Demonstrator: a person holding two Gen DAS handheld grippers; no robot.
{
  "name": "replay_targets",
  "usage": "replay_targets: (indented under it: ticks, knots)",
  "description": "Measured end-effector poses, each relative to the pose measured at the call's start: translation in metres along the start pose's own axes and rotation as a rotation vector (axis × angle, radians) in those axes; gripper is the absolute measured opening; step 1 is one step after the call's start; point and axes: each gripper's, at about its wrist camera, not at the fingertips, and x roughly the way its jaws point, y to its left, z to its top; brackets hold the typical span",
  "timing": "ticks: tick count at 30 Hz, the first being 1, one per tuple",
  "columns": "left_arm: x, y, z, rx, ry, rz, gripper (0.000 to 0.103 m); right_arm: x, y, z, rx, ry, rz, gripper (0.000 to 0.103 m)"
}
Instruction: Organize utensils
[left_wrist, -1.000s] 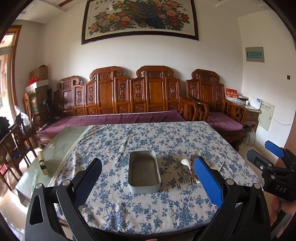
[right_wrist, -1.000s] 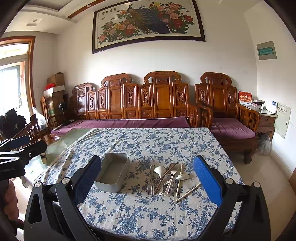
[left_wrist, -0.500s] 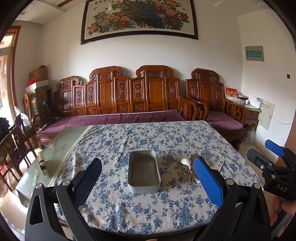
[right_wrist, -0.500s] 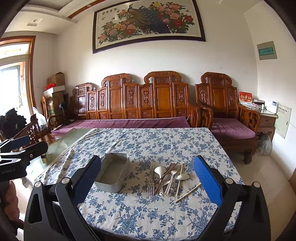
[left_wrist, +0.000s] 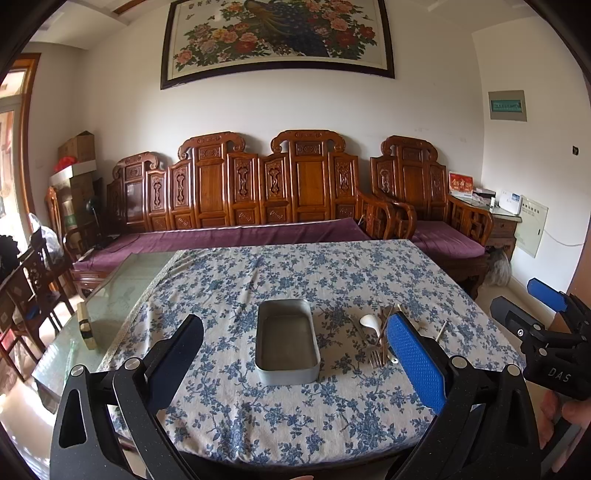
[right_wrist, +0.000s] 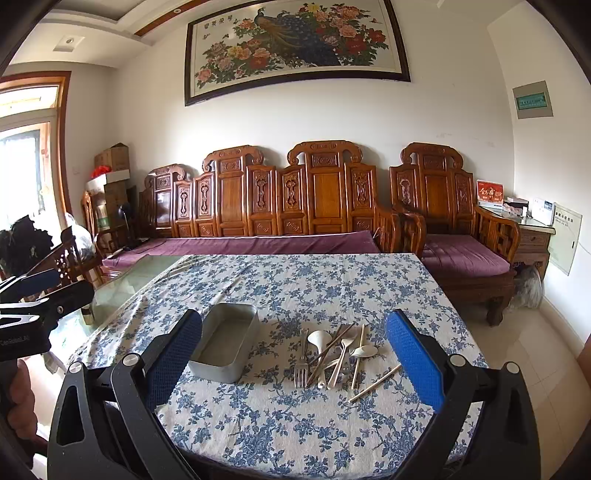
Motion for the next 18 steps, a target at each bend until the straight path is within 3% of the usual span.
replay_targets:
  ticks: [18]
  knots:
    - [-0.0041, -0.0052, 0.0002, 0.018, -0.003, -0.008, 0.097, -0.0009, -0.0050, -0.0023, 0.005, 0.000, 0.000, 0.100]
